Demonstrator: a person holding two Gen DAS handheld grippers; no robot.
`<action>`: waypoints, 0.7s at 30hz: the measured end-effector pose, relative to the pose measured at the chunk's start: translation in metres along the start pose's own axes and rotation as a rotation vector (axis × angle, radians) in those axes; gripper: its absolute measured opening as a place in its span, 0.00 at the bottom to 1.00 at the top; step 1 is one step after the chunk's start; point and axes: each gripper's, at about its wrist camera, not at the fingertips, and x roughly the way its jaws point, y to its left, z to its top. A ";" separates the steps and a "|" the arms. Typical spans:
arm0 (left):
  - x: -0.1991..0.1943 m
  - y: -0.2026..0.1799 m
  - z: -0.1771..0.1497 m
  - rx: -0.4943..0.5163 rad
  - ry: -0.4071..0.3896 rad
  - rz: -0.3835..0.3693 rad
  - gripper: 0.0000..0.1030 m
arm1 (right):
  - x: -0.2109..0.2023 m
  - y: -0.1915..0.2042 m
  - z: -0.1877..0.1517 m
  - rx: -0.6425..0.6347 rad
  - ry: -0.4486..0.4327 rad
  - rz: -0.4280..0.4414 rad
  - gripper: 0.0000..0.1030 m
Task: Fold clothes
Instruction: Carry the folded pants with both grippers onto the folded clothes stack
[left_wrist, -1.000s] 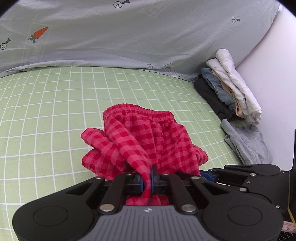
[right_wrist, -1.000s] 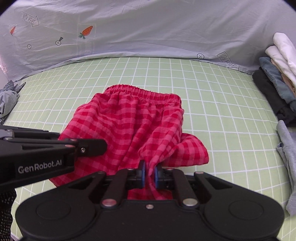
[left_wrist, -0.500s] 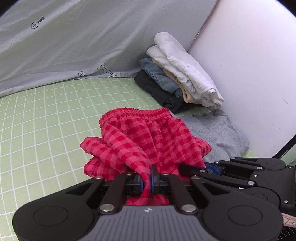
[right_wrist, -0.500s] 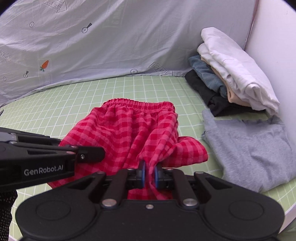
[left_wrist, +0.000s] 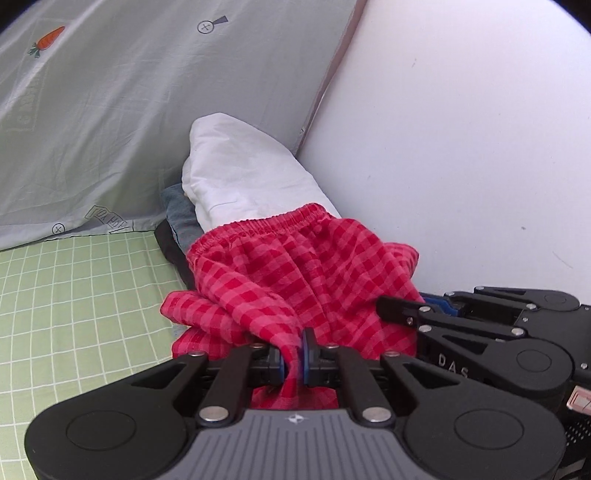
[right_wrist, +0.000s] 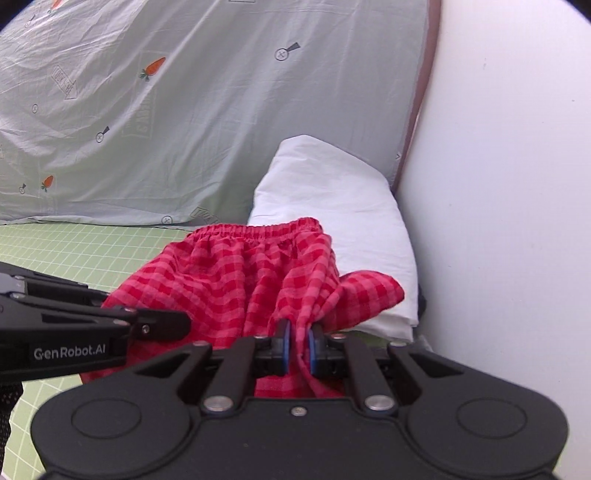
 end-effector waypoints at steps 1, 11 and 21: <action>0.010 -0.003 -0.002 0.013 0.021 0.014 0.13 | 0.007 -0.014 -0.002 0.007 0.007 -0.019 0.10; 0.059 0.039 -0.037 -0.050 0.255 0.207 0.45 | 0.096 -0.093 -0.056 0.172 0.243 -0.116 0.26; 0.077 0.065 -0.028 -0.187 0.289 0.163 0.63 | 0.134 -0.097 -0.066 0.224 0.310 -0.088 0.73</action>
